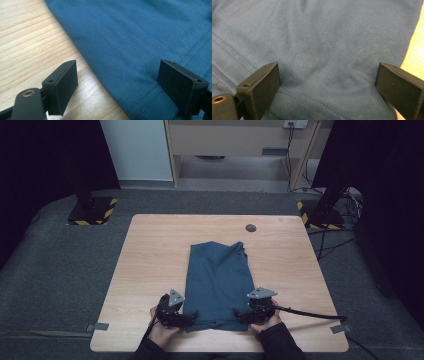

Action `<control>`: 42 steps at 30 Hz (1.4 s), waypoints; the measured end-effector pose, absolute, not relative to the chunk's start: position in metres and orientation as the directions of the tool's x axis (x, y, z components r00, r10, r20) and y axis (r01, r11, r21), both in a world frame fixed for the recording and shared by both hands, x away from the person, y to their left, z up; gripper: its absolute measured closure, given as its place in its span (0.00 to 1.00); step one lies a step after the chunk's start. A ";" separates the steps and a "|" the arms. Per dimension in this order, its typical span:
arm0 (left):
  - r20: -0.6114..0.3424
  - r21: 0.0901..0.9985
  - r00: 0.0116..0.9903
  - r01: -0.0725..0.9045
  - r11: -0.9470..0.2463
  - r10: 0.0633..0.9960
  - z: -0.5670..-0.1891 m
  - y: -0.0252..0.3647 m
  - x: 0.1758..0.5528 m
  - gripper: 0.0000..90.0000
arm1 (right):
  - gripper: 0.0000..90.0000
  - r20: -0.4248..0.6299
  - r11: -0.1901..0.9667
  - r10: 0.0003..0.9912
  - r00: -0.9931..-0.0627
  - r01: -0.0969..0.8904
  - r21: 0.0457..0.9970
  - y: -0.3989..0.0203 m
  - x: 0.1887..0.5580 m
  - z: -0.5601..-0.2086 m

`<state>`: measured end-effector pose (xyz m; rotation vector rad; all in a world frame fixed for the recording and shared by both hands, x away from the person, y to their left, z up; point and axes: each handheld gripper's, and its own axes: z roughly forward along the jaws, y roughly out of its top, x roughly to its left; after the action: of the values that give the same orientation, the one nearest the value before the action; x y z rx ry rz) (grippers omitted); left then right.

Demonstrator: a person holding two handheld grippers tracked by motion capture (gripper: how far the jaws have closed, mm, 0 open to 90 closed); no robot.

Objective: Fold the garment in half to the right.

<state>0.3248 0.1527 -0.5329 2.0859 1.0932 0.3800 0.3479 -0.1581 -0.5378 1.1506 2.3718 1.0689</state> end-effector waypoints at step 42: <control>-0.049 0.732 0.538 0.592 -0.336 0.842 -0.536 0.175 0.367 0.10 | 0.05 0.049 0.382 0.796 -0.604 0.562 0.734 -0.130 0.387 -0.539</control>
<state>0.3674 0.1749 -0.5361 2.0579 1.1558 0.4442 0.3871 -0.1304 -0.5390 1.1891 2.3333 1.0555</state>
